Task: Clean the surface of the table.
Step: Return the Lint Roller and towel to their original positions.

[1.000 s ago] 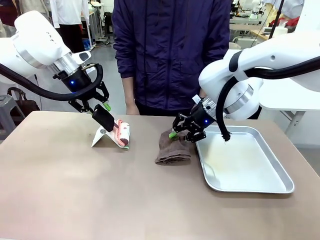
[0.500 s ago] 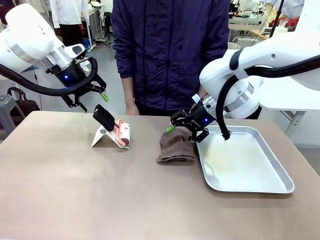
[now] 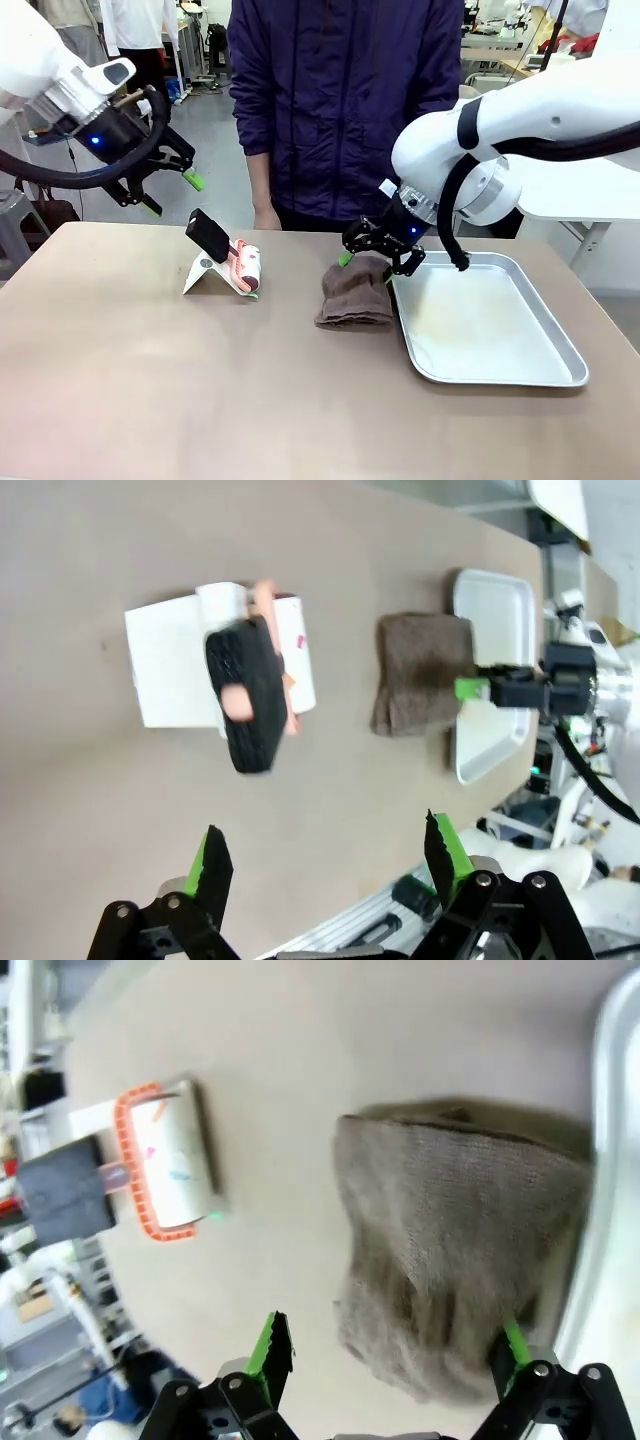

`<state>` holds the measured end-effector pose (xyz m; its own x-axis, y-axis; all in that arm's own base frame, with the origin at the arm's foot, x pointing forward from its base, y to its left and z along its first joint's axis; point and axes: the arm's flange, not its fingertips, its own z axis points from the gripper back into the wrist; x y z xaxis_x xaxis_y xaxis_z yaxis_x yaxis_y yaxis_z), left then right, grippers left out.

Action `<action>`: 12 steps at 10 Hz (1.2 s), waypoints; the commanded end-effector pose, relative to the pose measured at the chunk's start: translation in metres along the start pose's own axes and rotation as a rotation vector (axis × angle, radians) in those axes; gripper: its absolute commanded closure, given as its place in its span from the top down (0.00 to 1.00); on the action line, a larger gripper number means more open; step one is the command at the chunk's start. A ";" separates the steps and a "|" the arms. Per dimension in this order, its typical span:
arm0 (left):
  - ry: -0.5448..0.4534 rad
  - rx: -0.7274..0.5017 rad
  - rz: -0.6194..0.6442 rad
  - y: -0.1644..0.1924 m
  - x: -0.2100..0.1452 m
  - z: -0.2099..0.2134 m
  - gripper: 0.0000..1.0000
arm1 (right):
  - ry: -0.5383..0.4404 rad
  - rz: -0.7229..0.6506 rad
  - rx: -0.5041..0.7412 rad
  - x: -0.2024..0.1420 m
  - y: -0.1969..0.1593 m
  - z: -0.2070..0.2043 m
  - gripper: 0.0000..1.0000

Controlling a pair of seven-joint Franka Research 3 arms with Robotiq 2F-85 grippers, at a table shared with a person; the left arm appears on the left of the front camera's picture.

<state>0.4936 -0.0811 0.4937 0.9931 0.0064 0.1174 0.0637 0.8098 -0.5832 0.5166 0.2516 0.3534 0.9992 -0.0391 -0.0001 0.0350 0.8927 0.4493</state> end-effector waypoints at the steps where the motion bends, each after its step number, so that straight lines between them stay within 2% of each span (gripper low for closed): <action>1: -0.008 -0.073 -0.096 0.010 -0.030 0.009 1.00 | -0.027 -0.013 -0.218 0.003 0.040 0.027 1.00; 2: -0.032 -0.080 -0.113 0.013 -0.043 0.015 1.00 | -0.071 -0.020 -0.217 -0.002 0.045 0.040 1.00; 3: -0.008 -0.122 -0.183 0.019 -0.058 0.023 1.00 | -0.100 -0.026 -0.178 -0.011 0.041 0.051 1.00; 5: 0.003 -0.227 -0.290 0.045 -0.094 0.042 1.00 | -0.107 -0.044 0.023 -0.047 0.018 0.068 1.00; 7: -0.051 -0.322 -0.256 0.081 -0.115 0.050 1.00 | -0.100 -0.032 0.253 -0.092 -0.015 0.073 1.00; 8: -0.043 -0.409 -0.290 0.103 -0.119 0.050 1.00 | -0.133 -0.033 0.353 -0.113 -0.036 0.078 1.00; 11: -0.165 -0.612 -0.140 0.163 -0.131 0.051 1.00 | -0.231 -0.022 0.611 -0.171 -0.114 0.097 1.00; 12: -0.173 -0.670 -0.117 0.181 -0.131 0.047 1.00 | -0.253 -0.016 0.707 -0.184 -0.146 0.105 1.00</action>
<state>0.3613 0.0879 0.4209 0.9524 0.0461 0.3012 0.2673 0.3482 -0.8985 0.3576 0.1167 0.4062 0.9582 -0.2467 0.1449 -0.0111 0.4742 0.8804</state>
